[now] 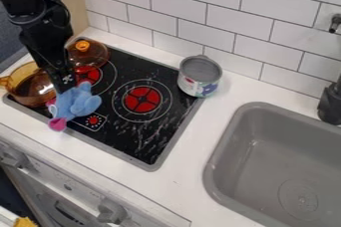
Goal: Move the silver pot over the right burner
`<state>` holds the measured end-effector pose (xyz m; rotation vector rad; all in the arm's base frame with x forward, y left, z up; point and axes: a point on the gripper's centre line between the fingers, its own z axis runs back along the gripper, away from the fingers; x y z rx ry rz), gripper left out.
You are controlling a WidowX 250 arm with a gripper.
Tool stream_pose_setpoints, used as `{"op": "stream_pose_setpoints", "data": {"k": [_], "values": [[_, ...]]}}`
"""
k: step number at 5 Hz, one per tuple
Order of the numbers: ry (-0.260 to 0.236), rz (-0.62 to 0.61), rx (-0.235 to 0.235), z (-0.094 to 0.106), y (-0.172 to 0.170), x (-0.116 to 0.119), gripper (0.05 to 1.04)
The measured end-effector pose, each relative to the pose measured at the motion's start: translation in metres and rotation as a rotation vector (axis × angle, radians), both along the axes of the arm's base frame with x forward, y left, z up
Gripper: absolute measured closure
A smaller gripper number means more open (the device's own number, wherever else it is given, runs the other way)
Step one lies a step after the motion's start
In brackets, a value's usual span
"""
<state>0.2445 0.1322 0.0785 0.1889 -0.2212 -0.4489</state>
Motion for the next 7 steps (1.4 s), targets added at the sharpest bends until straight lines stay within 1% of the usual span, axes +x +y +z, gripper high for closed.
{"op": "stream_pose_setpoints", "data": {"k": [1,2,3,4,5,6,7], "values": [[0.017,0.001,-0.010,-0.005,-0.001,-0.001,0.083],[0.052,-0.085,0.018,-0.006,-0.016,0.003,0.083],[0.074,-0.166,0.042,-0.004,-0.030,0.008,0.083],[0.050,-0.251,0.070,0.008,-0.050,0.027,0.083],[0.031,-0.368,0.035,0.008,-0.084,0.052,0.083],[0.043,-0.514,0.018,0.002,-0.124,0.074,0.083],[0.047,-0.623,0.003,0.000,-0.160,0.089,0.083]]}}
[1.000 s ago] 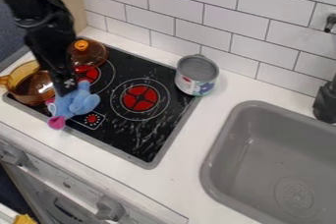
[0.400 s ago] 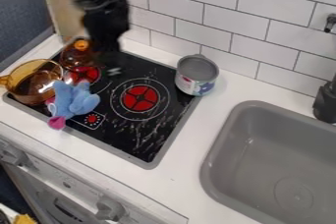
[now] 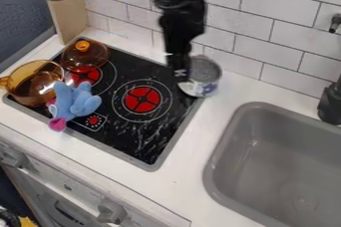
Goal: Move the silver pot over the right burner
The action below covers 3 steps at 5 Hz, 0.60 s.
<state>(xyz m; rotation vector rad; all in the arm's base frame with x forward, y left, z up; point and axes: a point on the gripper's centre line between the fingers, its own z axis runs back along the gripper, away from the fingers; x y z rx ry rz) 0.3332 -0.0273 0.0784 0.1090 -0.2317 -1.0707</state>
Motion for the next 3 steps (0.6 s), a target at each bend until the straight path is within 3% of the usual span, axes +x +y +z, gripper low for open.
{"op": "stream_pose_setpoints", "data": {"k": [3], "values": [[0.071,-0.162,0.007,-0.036,-0.049,0.037,0.083]]}}
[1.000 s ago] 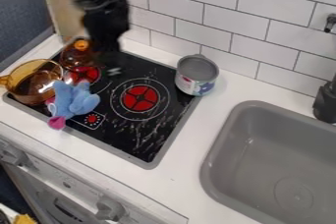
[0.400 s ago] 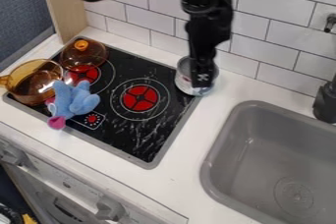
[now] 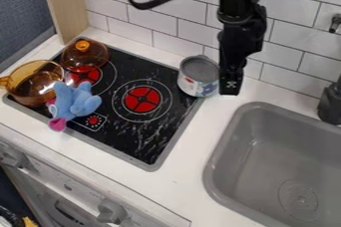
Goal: Move the silver pot over the right burner
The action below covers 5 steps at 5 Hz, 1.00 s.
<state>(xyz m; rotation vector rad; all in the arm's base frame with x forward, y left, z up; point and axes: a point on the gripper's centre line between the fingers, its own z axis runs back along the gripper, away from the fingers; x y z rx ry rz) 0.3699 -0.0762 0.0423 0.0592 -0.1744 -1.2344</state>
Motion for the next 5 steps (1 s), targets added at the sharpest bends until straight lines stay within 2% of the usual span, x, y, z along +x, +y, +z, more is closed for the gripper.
{"op": "stream_pose_setpoints", "data": {"k": [1,3,5], "values": [[0.041,-0.034,0.009,-0.017,-0.006,0.010,0.083],[0.053,-0.042,0.015,-0.027,-0.007,0.015,0.083],[0.083,0.061,0.027,-0.039,0.027,0.005,0.083]]}}
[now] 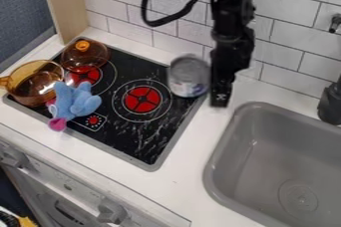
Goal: Move the silver pot over the right burner
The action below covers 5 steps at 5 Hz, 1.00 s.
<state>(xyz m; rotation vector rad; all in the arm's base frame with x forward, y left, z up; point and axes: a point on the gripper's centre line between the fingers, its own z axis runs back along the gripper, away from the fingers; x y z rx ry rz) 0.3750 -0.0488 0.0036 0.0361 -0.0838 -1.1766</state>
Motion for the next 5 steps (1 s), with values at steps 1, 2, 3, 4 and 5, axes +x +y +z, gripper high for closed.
{"op": "stream_pose_setpoints", "data": {"k": [1,2,3,4,5], "values": [[-0.004,0.029,0.021,0.003,0.012,0.001,0.083],[0.003,0.054,0.040,-0.002,0.024,-0.005,0.084],[-0.015,0.115,0.046,0.010,0.045,-0.008,0.084],[0.004,0.133,0.057,0.010,0.061,-0.011,0.084],[0.015,0.173,0.061,0.008,0.084,-0.015,0.084]]}}
